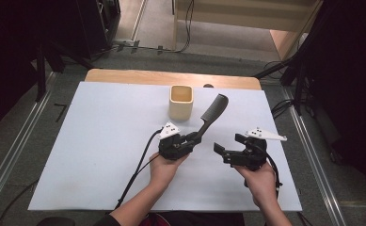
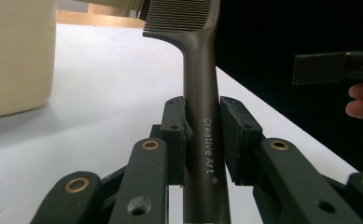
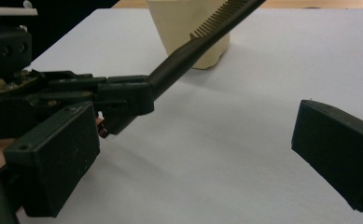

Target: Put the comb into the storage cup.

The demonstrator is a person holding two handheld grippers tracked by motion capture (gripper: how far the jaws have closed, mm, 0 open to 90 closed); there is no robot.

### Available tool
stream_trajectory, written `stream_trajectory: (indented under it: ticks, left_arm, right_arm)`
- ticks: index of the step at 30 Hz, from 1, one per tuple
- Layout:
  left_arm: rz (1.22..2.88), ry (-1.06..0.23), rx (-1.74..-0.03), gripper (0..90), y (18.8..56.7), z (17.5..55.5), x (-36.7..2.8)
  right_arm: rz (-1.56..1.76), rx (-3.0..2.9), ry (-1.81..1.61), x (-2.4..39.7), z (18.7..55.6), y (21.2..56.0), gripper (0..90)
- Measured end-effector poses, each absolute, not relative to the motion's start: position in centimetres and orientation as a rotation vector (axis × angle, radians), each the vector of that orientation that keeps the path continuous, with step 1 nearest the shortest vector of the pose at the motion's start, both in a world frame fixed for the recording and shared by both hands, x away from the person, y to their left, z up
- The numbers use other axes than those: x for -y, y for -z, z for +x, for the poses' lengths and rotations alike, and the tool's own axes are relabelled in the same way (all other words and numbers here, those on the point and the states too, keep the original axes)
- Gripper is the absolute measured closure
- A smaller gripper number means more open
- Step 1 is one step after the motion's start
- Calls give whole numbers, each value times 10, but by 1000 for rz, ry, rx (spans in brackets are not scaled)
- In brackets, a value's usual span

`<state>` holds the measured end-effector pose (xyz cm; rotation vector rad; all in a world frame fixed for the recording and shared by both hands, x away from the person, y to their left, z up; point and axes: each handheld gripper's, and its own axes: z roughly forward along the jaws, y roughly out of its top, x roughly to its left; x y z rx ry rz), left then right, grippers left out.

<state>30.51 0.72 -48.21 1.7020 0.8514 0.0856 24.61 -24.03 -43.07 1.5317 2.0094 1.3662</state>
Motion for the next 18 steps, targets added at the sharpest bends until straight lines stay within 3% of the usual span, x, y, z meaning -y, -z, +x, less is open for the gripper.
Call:
stream_trajectory:
  ticks: [18]
  left_arm:
    - [1631, -125, -835, 736, 494, 300, 9]
  right_arm:
    - [1605, -1943, -1384, 232, 268, 420, 0]
